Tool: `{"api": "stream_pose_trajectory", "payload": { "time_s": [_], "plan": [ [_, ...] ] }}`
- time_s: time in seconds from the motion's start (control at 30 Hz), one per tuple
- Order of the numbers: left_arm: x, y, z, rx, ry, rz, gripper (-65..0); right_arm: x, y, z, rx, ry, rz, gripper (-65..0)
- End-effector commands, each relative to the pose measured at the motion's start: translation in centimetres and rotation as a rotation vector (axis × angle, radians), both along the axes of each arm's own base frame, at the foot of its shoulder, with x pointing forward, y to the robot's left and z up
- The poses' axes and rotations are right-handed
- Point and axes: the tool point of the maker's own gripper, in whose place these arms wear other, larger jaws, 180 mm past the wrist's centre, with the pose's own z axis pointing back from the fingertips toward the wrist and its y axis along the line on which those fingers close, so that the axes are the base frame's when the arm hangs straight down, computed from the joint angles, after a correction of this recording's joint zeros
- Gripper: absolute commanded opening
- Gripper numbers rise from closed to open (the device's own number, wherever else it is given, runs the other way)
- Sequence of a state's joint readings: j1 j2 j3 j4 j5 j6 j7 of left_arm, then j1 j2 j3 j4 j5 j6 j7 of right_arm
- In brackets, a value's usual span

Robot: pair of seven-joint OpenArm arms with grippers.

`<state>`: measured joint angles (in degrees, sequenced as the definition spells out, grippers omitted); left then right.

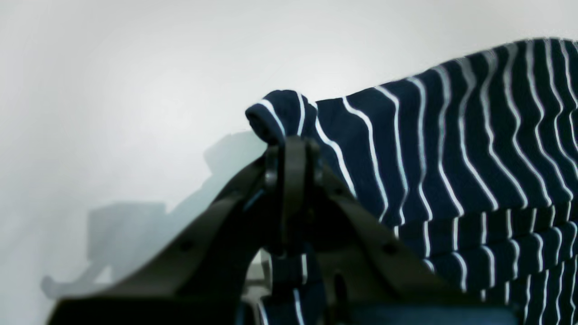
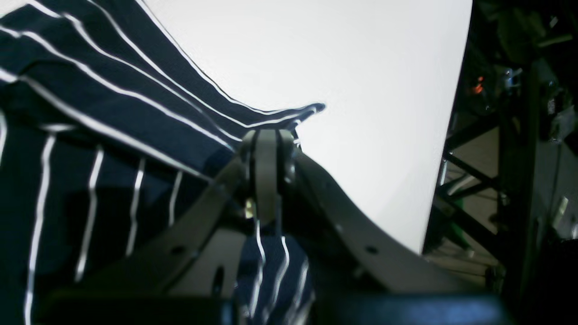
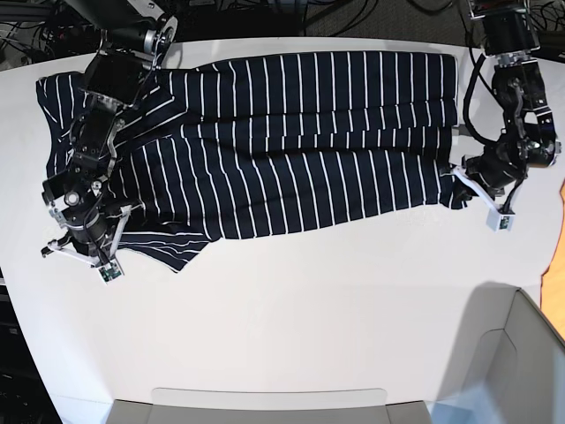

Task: Fold the T-shirt properly
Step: 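Lift the hem with both grippers and fold it toward the folded shoulder edge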

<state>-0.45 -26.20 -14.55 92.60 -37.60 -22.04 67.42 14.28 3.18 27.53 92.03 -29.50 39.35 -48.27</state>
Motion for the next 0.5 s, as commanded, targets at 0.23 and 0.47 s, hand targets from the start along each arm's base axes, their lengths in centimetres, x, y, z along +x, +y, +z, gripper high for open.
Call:
{"api": "stream_pose_trajectory", "payload": {
  "time_s": [0.23,0.47],
  "plan": [
    [-0.1,-0.4,3.1,0.053,-0.094,-0.039,-65.0,-0.8,-2.5,4.8,-0.086,-0.070,-0.089,-65.0],
    [-1.5,2.1,5.0,0.100,-0.097,0.019,-65.0,-1.7,-4.4,5.3,-0.089,-0.080,-0.148,-65.0]
  ]
}}
